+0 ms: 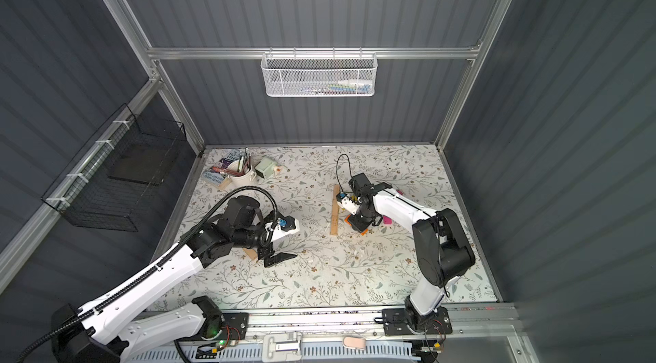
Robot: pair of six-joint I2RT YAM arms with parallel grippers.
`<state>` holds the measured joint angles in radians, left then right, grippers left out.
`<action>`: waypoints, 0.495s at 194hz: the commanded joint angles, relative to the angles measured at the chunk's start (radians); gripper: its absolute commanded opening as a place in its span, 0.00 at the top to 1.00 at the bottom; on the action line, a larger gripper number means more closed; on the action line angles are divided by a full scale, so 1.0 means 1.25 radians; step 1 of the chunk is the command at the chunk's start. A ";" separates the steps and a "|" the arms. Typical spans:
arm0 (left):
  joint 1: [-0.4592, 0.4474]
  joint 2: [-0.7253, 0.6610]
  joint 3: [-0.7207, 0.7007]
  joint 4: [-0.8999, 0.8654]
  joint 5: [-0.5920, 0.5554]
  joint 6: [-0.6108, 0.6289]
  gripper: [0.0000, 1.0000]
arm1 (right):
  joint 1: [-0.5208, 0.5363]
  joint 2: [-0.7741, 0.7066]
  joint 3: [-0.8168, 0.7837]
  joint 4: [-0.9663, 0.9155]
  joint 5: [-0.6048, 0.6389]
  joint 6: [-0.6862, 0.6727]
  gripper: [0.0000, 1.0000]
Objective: Assemble the letter k with building blocks
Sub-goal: Assemble the building block at the center of the board.
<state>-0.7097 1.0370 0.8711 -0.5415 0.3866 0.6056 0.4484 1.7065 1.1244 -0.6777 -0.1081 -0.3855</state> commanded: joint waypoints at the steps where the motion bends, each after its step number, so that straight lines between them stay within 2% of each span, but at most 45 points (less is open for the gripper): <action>1: 0.000 -0.018 -0.020 0.001 0.000 -0.011 0.00 | -0.004 0.028 0.013 0.044 -0.050 -0.036 0.71; 62: 0.001 -0.015 -0.027 -0.003 -0.018 0.000 0.00 | -0.014 0.089 0.019 0.074 -0.066 -0.055 0.71; 79: 0.000 -0.014 -0.030 -0.002 -0.021 0.000 0.00 | -0.015 0.095 0.018 0.075 -0.066 -0.057 0.66; 96: 0.000 -0.014 -0.031 -0.002 -0.022 0.002 0.00 | -0.017 0.094 0.020 0.073 -0.057 -0.060 0.57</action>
<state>-0.7097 1.0267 0.8551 -0.5377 0.3637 0.6064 0.4320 1.8194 1.1278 -0.5892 -0.1699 -0.4458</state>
